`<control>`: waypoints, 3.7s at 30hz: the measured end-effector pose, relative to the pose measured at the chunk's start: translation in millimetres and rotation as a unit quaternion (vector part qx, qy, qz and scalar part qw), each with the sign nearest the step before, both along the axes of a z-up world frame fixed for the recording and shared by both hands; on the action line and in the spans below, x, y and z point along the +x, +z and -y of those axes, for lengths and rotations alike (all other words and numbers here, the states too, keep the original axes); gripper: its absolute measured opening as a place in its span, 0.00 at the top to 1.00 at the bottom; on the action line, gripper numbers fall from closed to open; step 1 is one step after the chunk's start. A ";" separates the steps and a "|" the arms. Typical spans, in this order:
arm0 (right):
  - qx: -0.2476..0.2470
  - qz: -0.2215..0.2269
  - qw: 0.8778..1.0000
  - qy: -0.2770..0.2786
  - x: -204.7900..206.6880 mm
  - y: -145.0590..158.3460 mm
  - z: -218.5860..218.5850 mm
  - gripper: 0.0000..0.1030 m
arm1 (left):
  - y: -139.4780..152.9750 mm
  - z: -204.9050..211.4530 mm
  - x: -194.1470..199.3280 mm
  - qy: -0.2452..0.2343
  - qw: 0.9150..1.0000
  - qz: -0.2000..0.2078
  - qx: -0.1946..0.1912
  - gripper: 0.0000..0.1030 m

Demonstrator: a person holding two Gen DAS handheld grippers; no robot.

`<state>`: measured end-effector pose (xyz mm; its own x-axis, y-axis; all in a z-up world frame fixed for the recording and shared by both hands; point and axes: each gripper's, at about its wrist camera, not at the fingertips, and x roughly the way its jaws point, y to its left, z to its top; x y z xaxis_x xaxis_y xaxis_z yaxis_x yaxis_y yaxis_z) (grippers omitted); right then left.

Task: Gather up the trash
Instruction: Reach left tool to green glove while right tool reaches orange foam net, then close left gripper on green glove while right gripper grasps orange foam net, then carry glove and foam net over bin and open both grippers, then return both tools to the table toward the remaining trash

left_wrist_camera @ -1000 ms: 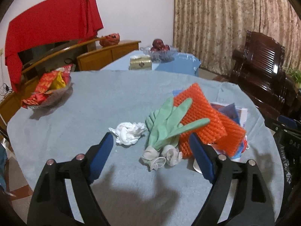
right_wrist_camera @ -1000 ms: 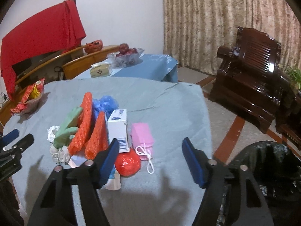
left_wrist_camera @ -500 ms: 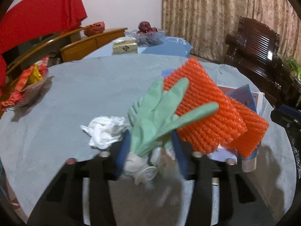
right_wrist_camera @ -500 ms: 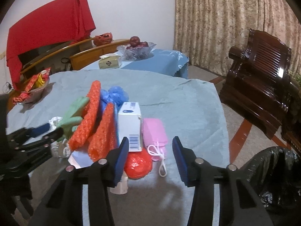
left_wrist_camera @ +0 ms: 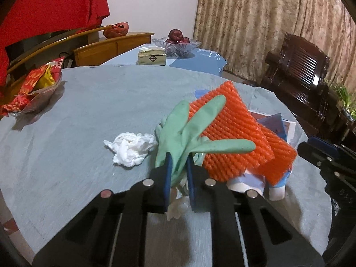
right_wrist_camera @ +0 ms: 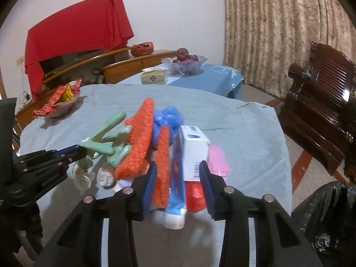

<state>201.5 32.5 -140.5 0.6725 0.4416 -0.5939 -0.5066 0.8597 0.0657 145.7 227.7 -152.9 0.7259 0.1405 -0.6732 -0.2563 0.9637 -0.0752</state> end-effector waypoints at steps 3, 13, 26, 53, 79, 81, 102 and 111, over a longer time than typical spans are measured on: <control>-0.002 0.000 1.000 0.010 -2.5 -0.3 -6.5 0.68 | 0.4 -0.3 -4.6 0.001 1.000 -0.008 -0.006 0.88; -0.023 -0.021 0.999 0.020 1.0 -19.2 -25.7 0.86 | 6.3 -2.8 -10.1 0.002 1.000 -0.003 -0.007 0.88; 0.029 -0.010 0.999 0.040 -18.0 14.3 -4.3 0.90 | 39.8 12.6 -23.7 0.000 1.000 0.022 -0.005 0.88; 0.043 0.046 0.992 -0.109 -84.4 79.9 178.8 0.90 | 95.7 177.6 -28.8 -0.166 0.983 0.077 -0.023 0.88; 0.001 -0.013 0.958 -0.287 -91.4 32.0 331.5 0.83 | 38.0 356.0 34.2 -0.343 0.936 0.039 -0.063 0.93; -0.002 -0.019 0.957 -0.288 -91.1 28.6 331.5 0.66 | 37.0 351.7 34.9 -0.338 0.938 0.042 -0.062 0.72; 0.012 0.019 0.974 -0.227 -77.2 46.6 253.9 0.06 | 69.7 200.8 -7.5 -0.168 0.982 0.081 -0.005 0.10; 0.023 0.033 0.984 -0.173 -56.3 49.8 188.0 0.06 | 74.6 113.5 -27.9 -0.083 0.993 0.085 0.026 0.10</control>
<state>145.2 -155.5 -90.7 0.8235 0.2040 -0.5293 -0.1878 0.9785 0.0850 117.8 114.2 -78.3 0.8441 0.0402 -0.5347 -0.0806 0.9954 -0.0524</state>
